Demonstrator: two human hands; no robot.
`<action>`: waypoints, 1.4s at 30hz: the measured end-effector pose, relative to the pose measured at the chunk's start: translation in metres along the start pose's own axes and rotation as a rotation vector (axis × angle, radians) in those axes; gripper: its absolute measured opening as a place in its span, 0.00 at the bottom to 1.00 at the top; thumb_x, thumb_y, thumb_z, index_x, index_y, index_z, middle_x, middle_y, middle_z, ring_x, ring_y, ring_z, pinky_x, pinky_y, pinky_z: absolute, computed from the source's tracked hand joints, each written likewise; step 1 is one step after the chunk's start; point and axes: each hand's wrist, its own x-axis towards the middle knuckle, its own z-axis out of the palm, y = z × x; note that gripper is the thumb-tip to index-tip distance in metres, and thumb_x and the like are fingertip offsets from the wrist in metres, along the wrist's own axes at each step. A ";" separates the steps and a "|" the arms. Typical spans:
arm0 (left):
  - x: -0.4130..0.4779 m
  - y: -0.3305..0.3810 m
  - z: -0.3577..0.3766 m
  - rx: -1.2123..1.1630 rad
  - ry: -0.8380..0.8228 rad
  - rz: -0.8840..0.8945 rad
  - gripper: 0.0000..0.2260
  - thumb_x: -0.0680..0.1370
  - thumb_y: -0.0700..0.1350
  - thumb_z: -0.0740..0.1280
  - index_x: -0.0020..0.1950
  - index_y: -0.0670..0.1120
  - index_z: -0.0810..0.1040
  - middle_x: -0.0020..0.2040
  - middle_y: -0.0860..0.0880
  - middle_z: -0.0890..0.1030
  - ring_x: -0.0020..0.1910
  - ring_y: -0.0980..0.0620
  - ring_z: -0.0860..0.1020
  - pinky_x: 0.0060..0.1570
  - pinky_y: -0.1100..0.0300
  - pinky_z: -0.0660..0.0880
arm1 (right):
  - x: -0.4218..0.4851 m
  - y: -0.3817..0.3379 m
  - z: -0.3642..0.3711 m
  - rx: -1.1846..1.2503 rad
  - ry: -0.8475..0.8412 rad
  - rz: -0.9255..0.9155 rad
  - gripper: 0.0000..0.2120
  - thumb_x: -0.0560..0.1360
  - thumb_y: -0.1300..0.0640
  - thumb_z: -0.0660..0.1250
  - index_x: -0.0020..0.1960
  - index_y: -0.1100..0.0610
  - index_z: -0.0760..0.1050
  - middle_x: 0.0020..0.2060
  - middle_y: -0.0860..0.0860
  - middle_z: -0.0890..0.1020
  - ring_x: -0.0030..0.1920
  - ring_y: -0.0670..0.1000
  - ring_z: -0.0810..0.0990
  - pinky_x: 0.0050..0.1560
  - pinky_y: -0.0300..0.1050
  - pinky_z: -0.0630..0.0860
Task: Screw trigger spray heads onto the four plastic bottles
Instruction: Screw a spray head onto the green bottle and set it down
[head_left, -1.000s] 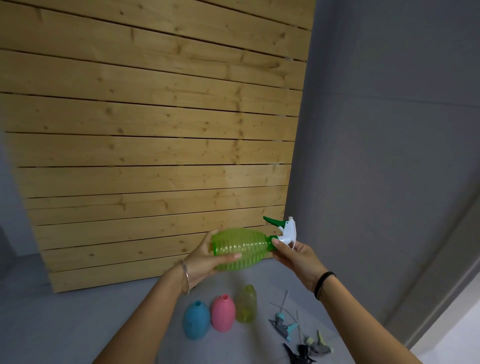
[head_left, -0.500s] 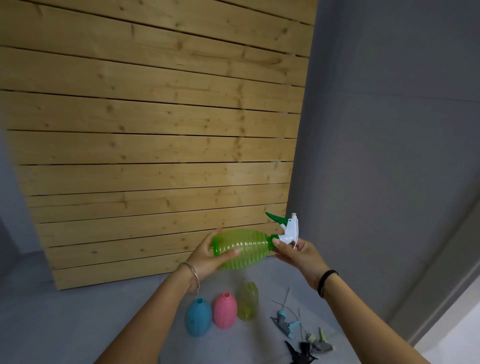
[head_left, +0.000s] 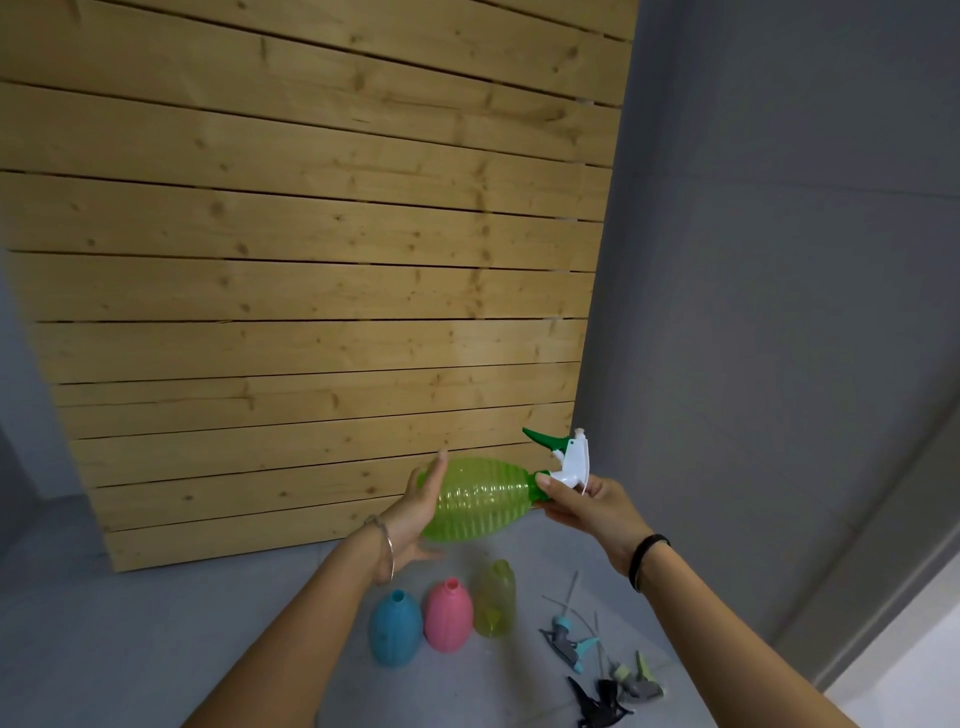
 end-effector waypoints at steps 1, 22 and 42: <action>-0.001 -0.002 -0.002 0.108 0.034 -0.038 0.32 0.70 0.73 0.52 0.70 0.59 0.59 0.65 0.51 0.67 0.60 0.48 0.73 0.52 0.50 0.78 | 0.000 0.001 0.001 -0.021 -0.001 0.004 0.06 0.70 0.57 0.73 0.45 0.59 0.81 0.41 0.54 0.85 0.38 0.45 0.85 0.41 0.33 0.81; 0.009 -0.007 -0.010 0.080 0.114 0.260 0.17 0.71 0.61 0.66 0.54 0.53 0.76 0.58 0.46 0.80 0.53 0.51 0.81 0.56 0.50 0.79 | 0.001 -0.003 0.011 -0.055 0.151 0.037 0.12 0.69 0.53 0.74 0.44 0.60 0.77 0.38 0.58 0.83 0.36 0.51 0.83 0.38 0.38 0.81; 0.009 0.000 -0.010 -0.174 0.016 -0.006 0.31 0.71 0.64 0.64 0.66 0.45 0.70 0.62 0.43 0.77 0.57 0.46 0.79 0.46 0.52 0.82 | 0.002 -0.011 0.008 -0.278 -0.124 0.000 0.15 0.71 0.46 0.70 0.48 0.57 0.75 0.39 0.54 0.83 0.41 0.50 0.83 0.50 0.44 0.81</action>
